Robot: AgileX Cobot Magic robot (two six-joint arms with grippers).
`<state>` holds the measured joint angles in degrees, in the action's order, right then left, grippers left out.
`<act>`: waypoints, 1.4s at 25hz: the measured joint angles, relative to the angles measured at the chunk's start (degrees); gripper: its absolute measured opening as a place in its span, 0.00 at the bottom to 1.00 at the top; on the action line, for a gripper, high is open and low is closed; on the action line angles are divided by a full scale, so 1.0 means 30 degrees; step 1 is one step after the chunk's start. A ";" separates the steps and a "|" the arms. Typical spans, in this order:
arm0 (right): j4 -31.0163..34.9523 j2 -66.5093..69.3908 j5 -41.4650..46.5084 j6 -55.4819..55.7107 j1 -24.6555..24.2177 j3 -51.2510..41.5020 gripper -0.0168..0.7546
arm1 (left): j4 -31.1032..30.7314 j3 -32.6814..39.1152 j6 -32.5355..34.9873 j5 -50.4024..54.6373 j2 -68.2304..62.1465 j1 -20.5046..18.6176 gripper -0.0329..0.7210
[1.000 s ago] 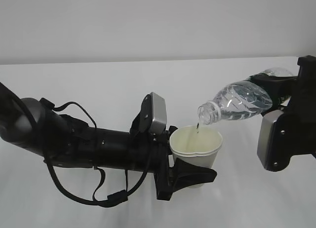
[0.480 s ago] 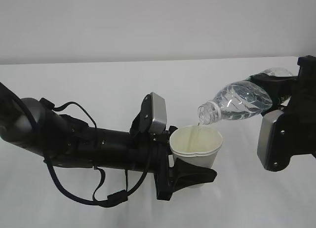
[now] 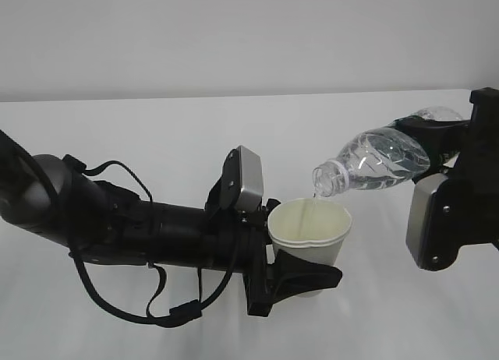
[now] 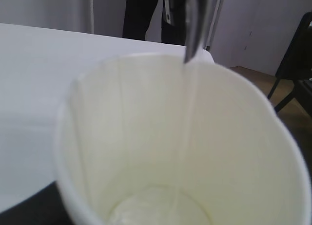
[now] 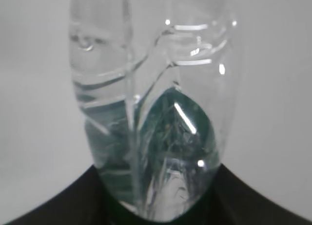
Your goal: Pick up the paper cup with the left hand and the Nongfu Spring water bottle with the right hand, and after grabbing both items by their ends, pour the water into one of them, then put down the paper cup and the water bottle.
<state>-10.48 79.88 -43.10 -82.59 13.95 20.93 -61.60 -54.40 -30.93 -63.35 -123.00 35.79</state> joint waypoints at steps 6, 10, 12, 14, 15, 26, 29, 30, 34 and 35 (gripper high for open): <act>0.0000 0.0000 0.0000 0.0000 0.0000 0.0000 0.44 | 0.0000 0.0000 0.0000 0.0000 0.0000 0.0000 0.67; 0.0000 0.0000 0.0000 -0.0009 0.0000 0.0000 0.44 | 0.0000 0.0000 0.0000 0.0000 0.0000 0.0000 0.67; 0.0000 0.0000 0.0000 -0.0009 0.0000 0.0000 0.44 | 0.0000 0.0000 0.0000 0.0000 0.0000 0.0000 0.67; 0.0000 0.0000 0.0000 -0.0009 0.0000 0.0000 0.44 | 0.0000 0.0000 0.0000 0.0000 0.0000 0.0000 0.67; 0.0000 0.0000 0.0000 -0.0041 0.0000 0.0000 0.44 | 0.0000 0.0000 0.0000 0.0000 0.0000 0.0000 0.67; 0.0000 0.0000 -0.0035 -0.0041 0.0000 0.0000 0.44 | 0.0000 0.0000 0.0000 0.0000 0.0000 0.0000 0.67; 0.0000 0.0000 -0.0035 -0.0041 0.0000 0.0000 0.44 | 0.0000 0.0000 0.0000 0.0000 0.0000 0.0000 0.67; 0.0000 0.0000 -0.0035 -0.0041 0.0000 0.0000 0.44 | 0.0000 0.0000 0.0000 0.0000 0.0000 0.0000 0.67; 0.0000 0.0000 -0.0035 -0.0104 0.0000 0.0000 0.44 | 0.0000 0.0000 0.0000 0.0000 0.0000 0.0000 0.67; 0.0000 0.0000 -0.0035 -0.0104 0.0000 0.0000 0.44 | 0.0000 0.0000 0.0000 0.0000 0.0000 0.0000 0.67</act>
<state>-10.48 79.88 -43.20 -82.90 13.95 20.93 -61.60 -54.40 -30.93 -63.35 -123.00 35.79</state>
